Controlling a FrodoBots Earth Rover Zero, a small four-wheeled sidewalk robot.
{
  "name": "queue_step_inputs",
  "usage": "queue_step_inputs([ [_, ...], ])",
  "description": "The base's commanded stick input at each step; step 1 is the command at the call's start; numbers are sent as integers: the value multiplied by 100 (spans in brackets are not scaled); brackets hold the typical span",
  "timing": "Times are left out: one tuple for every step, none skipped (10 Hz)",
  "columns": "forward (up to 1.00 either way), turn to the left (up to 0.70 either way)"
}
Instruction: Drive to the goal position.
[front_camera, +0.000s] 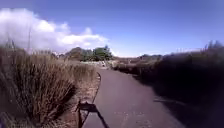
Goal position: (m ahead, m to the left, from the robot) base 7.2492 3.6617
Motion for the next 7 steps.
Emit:
queue_step_inputs([
  [70,0],
  [70,0],
  [70,0],
  [70,0],
  [70,0],
  [70,0],
  [70,0],
])
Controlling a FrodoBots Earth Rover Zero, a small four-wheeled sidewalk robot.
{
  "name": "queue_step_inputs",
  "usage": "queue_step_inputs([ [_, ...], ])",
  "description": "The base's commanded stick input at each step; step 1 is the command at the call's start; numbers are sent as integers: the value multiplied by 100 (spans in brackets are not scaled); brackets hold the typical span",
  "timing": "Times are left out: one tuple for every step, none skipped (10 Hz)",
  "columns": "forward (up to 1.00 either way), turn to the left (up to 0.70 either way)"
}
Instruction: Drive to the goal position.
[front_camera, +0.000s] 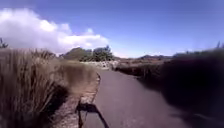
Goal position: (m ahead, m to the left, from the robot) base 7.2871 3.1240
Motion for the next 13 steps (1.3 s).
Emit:
queue_step_inputs([
  [70,0],
  [70,0],
  [70,0],
  [70,0],
  [70,0],
  [70,0],
  [70,0],
  [70,0],
  [70,0],
  [70,0],
  [70,0],
  [70,0],
  [70,0],
])
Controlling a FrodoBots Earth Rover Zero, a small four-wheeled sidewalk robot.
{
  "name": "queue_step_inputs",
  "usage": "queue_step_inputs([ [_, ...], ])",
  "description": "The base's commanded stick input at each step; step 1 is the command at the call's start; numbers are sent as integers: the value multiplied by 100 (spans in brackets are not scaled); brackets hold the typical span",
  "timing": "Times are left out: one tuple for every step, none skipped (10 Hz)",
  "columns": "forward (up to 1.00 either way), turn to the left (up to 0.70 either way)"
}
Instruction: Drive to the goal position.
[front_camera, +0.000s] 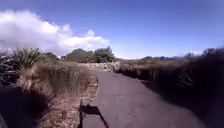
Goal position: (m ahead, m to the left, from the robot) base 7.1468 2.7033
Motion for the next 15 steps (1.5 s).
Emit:
queue_step_inputs([
  [70,0],
  [70,0],
  [70,0],
  [70,0],
  [70,0],
  [70,0],
  [70,0],
  [70,0],
  [70,1],
  [70,1],
  [70,1],
  [70,8],
  [70,13],
  [70,14],
  [70,14],
])
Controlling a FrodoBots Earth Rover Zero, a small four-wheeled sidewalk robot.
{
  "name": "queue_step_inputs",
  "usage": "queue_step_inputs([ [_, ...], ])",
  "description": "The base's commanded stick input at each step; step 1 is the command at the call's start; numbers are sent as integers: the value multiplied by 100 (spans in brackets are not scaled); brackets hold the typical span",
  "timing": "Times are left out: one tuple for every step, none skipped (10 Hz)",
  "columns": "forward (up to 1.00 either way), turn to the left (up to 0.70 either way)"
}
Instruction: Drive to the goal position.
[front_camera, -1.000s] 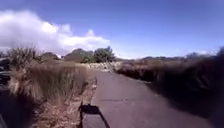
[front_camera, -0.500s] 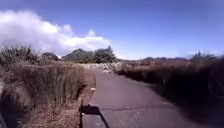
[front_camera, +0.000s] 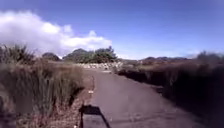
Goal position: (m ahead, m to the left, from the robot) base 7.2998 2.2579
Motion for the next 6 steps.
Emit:
queue_step_inputs([
  [70,14],
  [70,14],
  [70,12],
  [70,8],
  [70,0],
  [70,0],
])
